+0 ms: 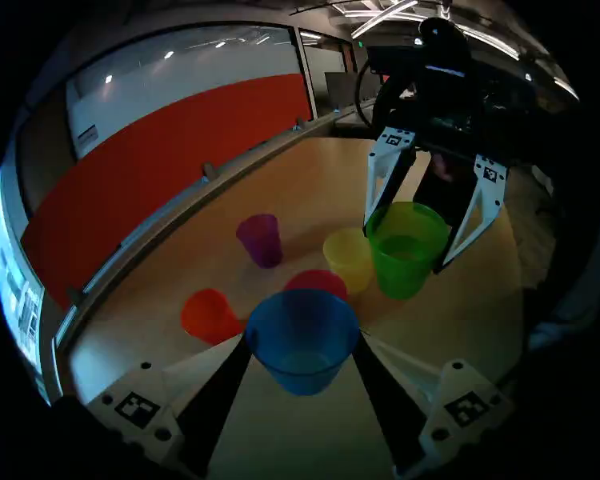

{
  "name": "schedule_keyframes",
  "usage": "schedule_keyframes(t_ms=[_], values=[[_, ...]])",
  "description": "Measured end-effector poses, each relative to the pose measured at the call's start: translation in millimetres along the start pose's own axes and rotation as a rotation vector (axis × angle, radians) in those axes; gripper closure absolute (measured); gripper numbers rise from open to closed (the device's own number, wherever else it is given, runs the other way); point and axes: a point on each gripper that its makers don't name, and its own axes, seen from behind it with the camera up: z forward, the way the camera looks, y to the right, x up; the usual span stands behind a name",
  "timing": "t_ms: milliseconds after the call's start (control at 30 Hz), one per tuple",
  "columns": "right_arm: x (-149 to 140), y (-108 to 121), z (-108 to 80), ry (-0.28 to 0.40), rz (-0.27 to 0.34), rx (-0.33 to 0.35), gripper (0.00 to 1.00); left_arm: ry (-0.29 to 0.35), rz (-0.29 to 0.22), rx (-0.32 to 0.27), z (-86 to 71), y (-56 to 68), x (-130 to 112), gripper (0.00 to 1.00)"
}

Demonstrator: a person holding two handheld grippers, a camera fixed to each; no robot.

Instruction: Pour water

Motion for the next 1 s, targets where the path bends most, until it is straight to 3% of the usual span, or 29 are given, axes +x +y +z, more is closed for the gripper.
schedule_keyframes(t_ms=[600,1000], values=[[-23.2,-2.5,16.2,-0.073,-0.019,0.033,0.08,-0.096,0.040,-0.062,17.8,8.6,-31.9,0.12],[-39.8,-5.7,26.0,-0.120,-0.039,0.048,0.08,-0.126,0.049,-0.084,26.7,13.7,-44.3,0.12]])
